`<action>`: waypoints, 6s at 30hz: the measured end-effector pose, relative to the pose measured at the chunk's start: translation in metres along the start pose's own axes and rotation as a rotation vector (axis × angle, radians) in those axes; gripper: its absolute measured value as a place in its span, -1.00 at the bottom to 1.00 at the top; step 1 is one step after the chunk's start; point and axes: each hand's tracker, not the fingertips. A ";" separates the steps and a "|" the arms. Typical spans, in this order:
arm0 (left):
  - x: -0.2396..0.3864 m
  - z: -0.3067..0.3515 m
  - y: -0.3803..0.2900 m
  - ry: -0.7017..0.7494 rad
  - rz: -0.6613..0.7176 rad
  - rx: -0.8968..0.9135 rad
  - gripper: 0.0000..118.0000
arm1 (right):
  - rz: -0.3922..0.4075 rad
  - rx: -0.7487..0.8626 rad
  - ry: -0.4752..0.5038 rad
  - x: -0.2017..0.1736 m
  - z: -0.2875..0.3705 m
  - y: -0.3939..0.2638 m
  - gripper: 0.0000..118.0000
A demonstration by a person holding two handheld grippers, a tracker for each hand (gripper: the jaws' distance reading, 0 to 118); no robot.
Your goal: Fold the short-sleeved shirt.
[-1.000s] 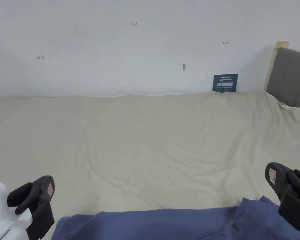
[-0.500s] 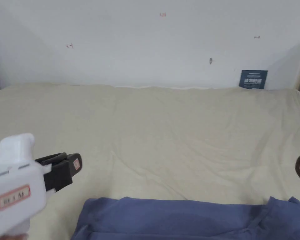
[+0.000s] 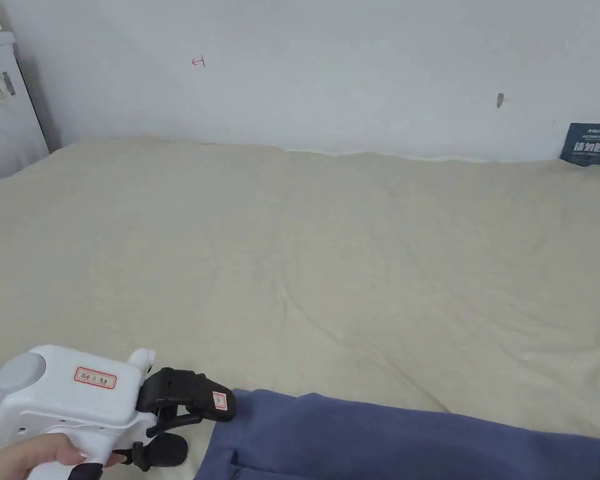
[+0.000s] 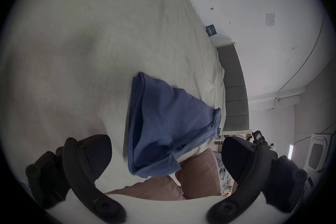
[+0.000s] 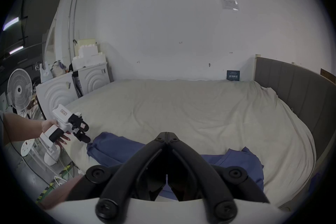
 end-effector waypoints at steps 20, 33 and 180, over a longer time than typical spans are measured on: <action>-0.021 -0.060 0.020 0.010 0.145 0.030 -0.88 | -0.039 -0.128 0.030 0.005 -0.035 -0.024 -0.99; 0.131 -0.022 -0.008 0.872 -0.599 0.139 -0.88 | -0.115 -0.100 0.061 0.017 -0.020 -0.018 -0.99; 0.284 -0.293 -0.044 0.102 -0.329 -0.461 0.16 | -0.512 -0.130 -0.034 0.116 0.049 -0.032 -0.99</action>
